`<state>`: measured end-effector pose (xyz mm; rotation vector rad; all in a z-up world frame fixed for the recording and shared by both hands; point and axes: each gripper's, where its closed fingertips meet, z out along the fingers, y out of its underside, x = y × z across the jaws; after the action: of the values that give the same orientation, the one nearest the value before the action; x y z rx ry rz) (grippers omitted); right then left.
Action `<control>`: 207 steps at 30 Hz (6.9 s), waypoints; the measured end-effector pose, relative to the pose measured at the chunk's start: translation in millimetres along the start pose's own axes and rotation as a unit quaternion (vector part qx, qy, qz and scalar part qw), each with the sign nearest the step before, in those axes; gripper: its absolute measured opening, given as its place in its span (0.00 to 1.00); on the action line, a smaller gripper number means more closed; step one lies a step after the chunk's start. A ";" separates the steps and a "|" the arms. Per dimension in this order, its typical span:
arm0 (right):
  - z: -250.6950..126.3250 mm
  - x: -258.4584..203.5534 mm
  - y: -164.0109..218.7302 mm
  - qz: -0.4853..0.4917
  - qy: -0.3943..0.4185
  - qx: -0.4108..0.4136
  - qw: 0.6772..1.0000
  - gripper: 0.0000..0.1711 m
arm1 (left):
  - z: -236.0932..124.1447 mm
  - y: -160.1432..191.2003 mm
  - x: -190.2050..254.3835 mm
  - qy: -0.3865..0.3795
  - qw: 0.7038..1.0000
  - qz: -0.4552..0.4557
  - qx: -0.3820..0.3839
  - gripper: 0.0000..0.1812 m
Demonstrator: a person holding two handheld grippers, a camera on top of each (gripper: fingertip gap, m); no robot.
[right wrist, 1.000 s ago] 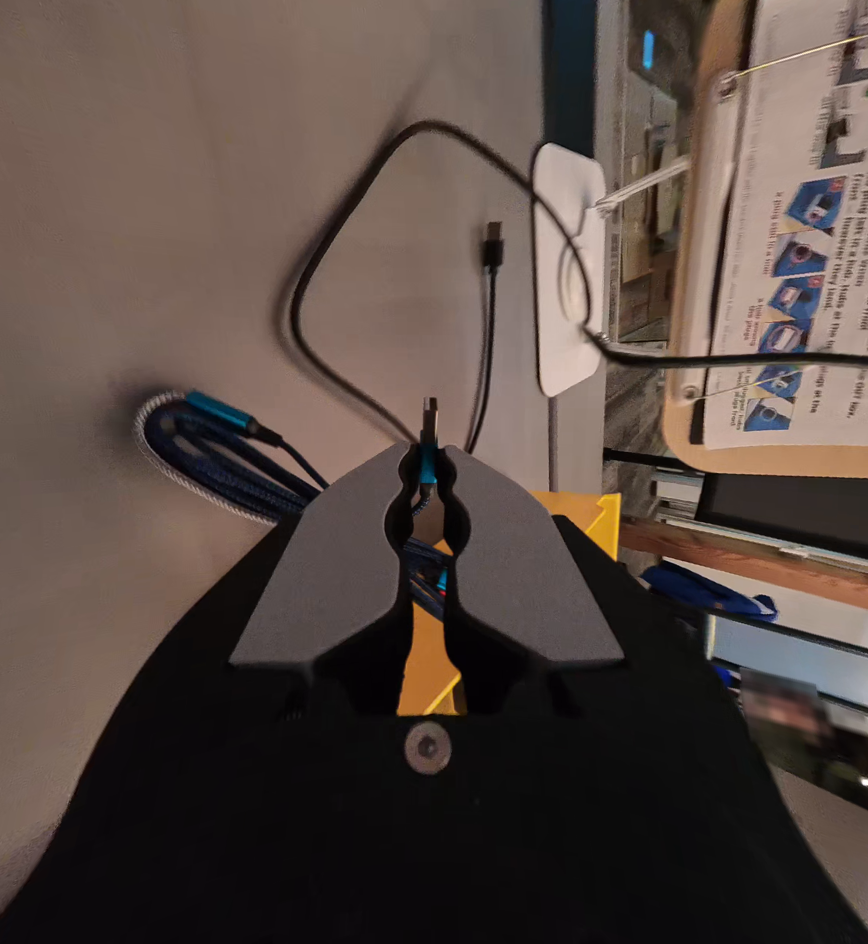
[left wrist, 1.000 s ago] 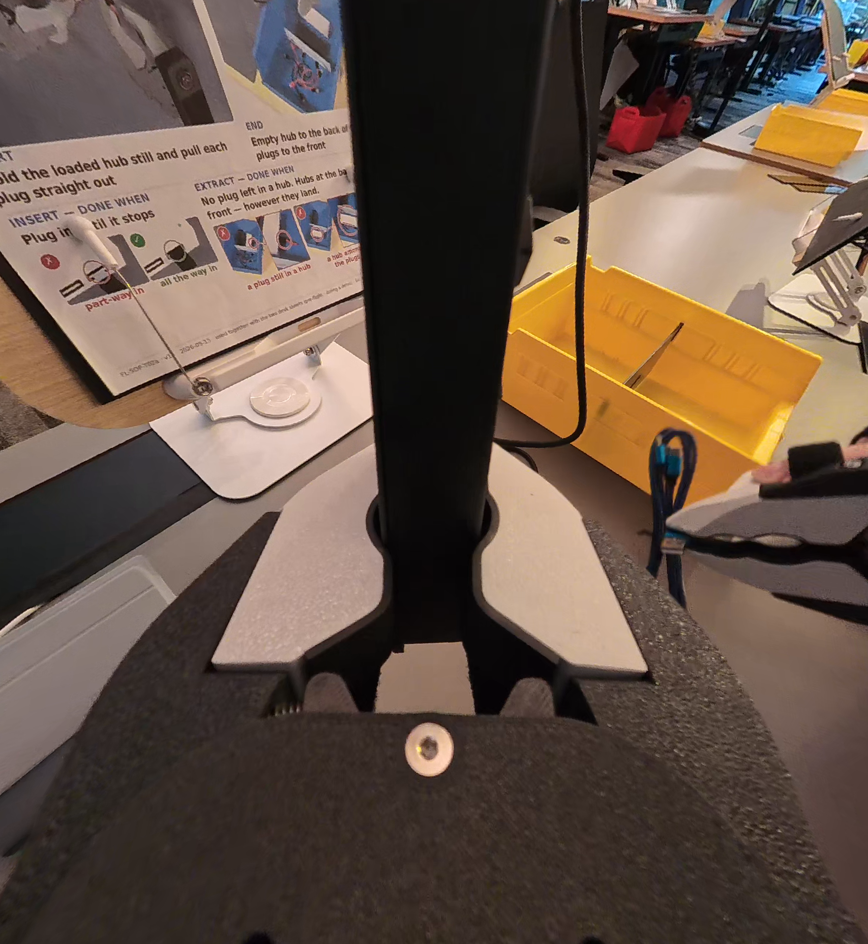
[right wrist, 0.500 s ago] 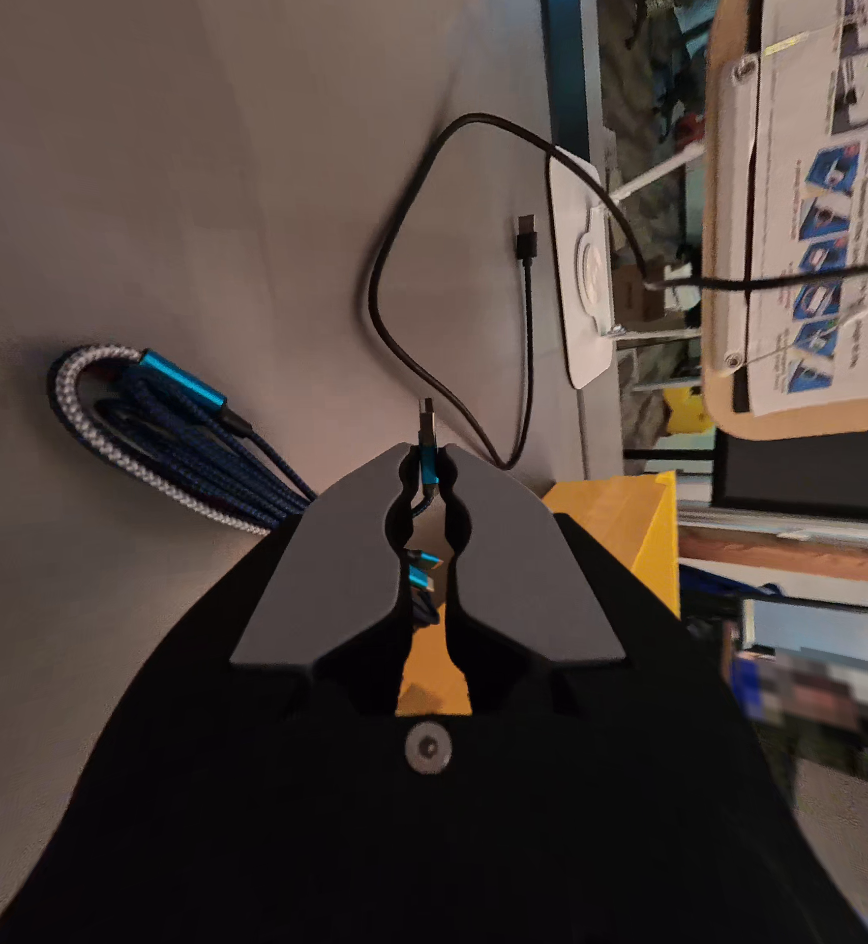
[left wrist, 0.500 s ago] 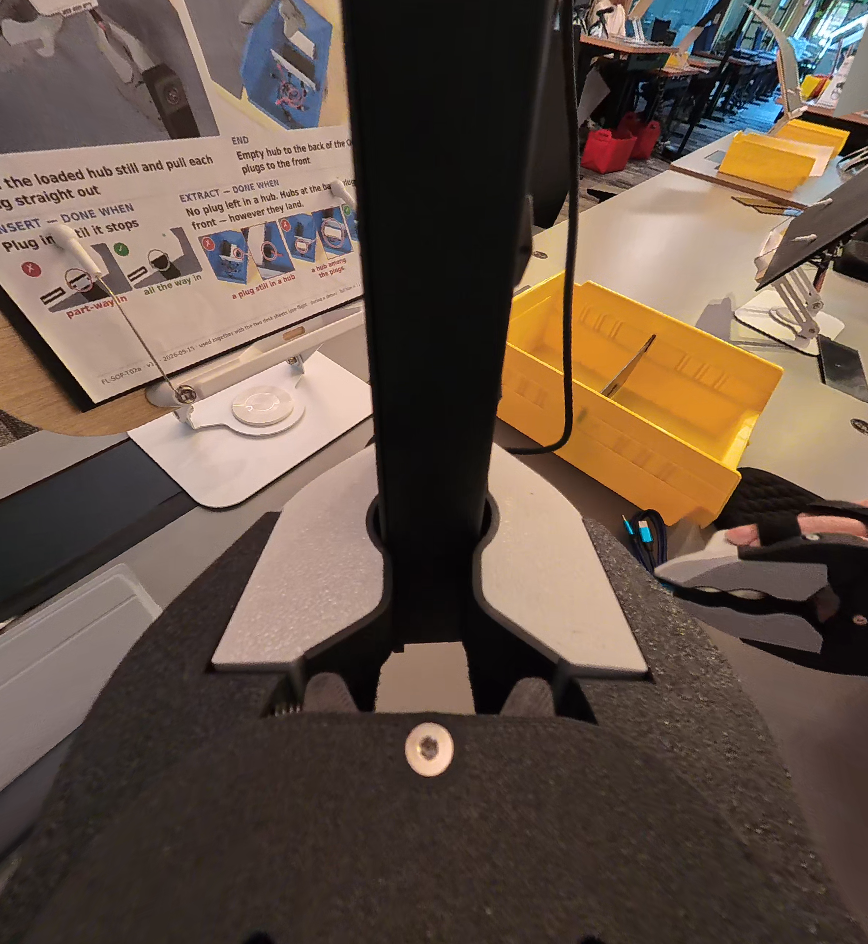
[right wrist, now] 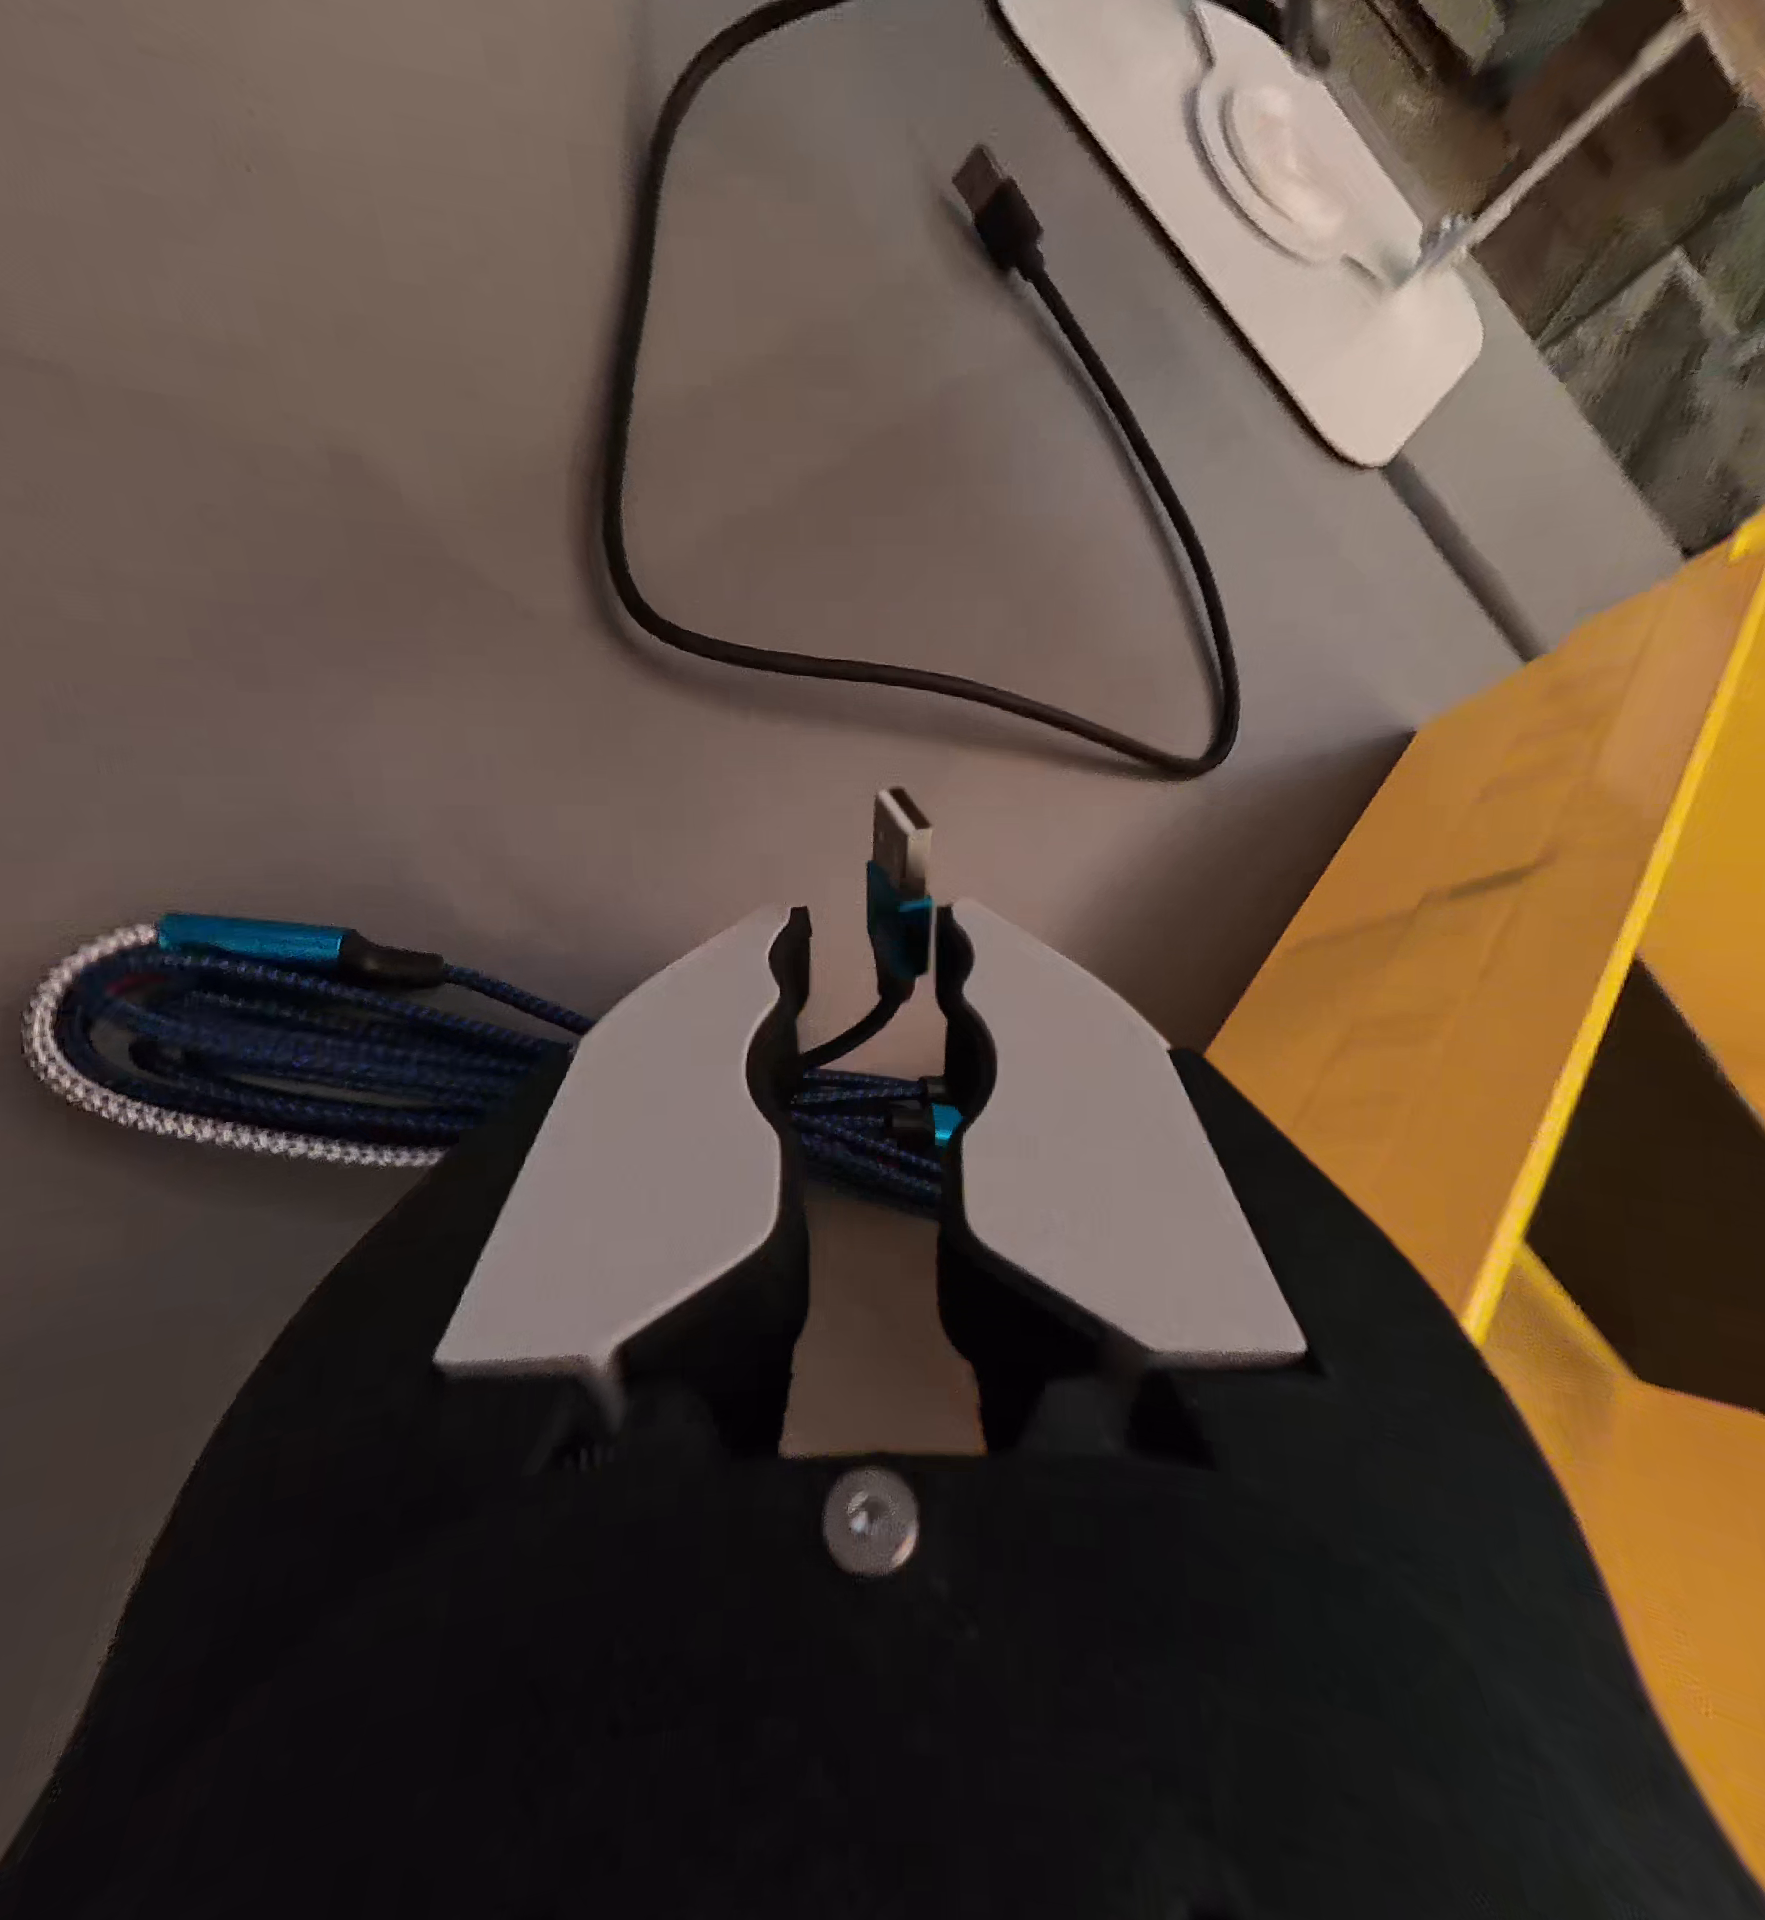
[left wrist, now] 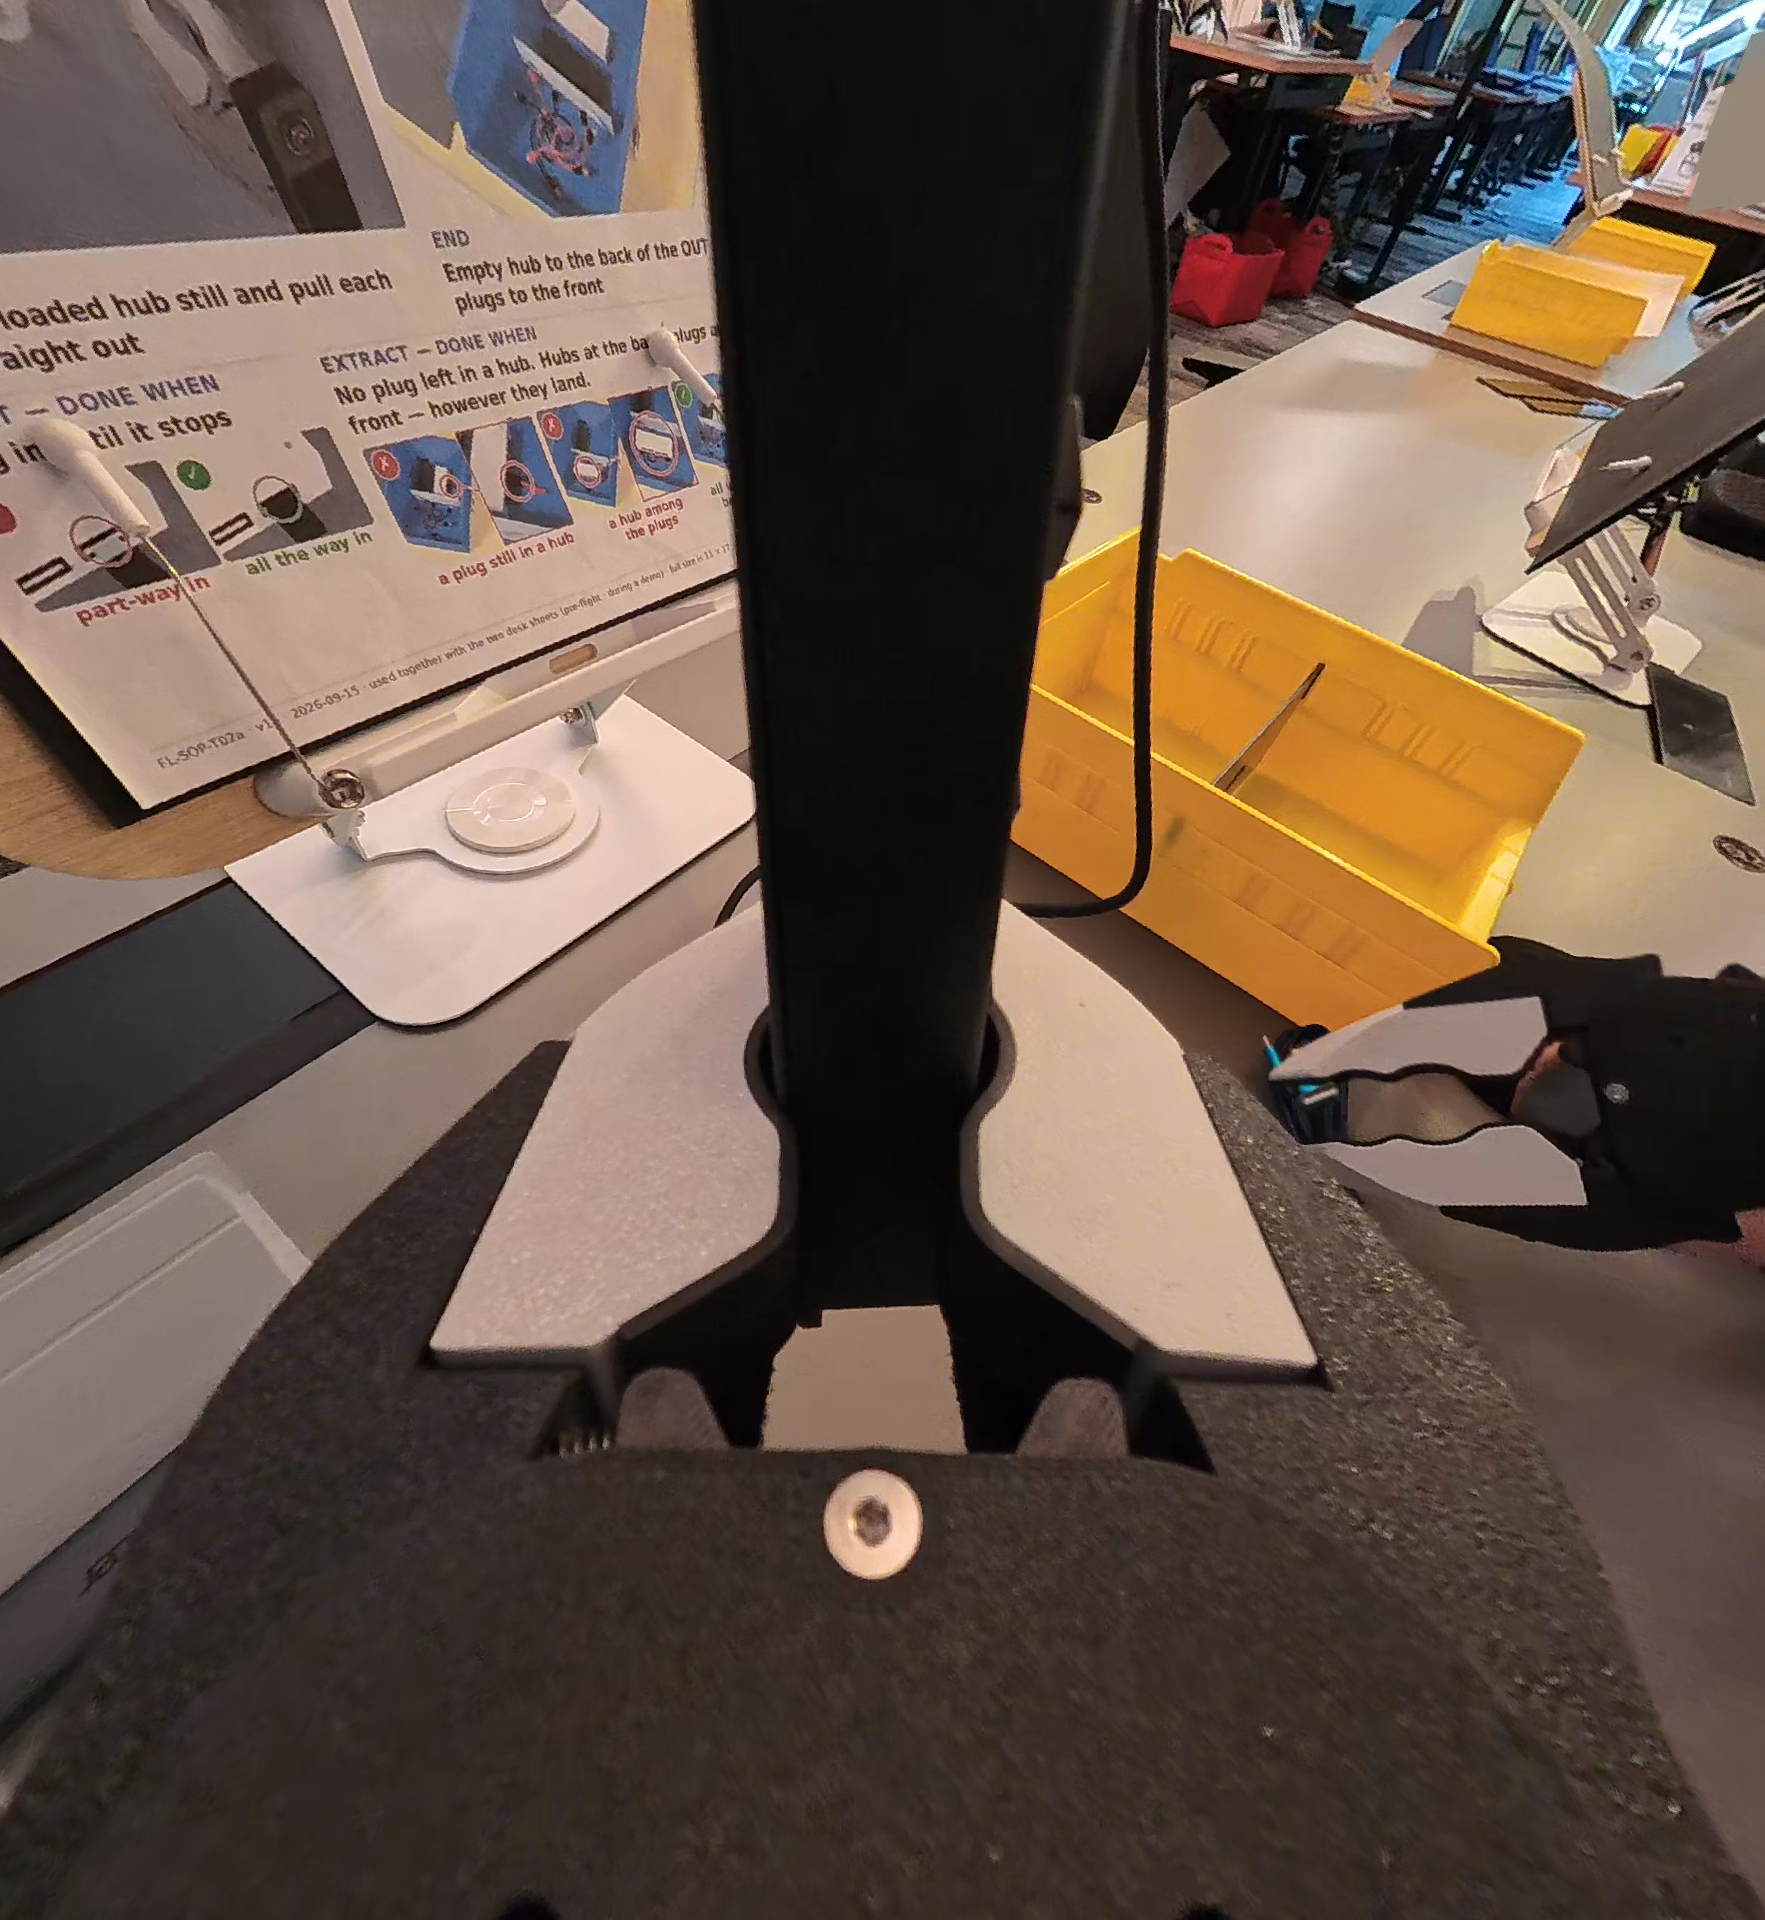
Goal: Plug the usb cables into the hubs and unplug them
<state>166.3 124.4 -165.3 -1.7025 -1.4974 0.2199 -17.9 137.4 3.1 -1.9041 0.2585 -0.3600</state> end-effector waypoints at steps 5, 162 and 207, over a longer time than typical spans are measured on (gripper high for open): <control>-2.6 6.6 7.8 0.063 0.030 0.005 0.998 0.15 | 1.0 0.4 1.4 0.006 1.000 -0.002 0.000 0.15; -45.6 -92.2 9.2 -0.078 -0.198 0.182 0.960 0.18 | 9.7 5.3 22.5 0.040 0.999 0.014 -0.030 0.15; -62.0 0.0 -99.9 -0.015 -0.006 0.141 0.990 0.03 | 19.1 7.3 28.1 0.046 0.998 0.022 -0.035 0.15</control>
<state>130.9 89.4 -58.8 -1.4552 -1.4258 0.4071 15.2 141.7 -6.5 -1.9507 0.3791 -0.4134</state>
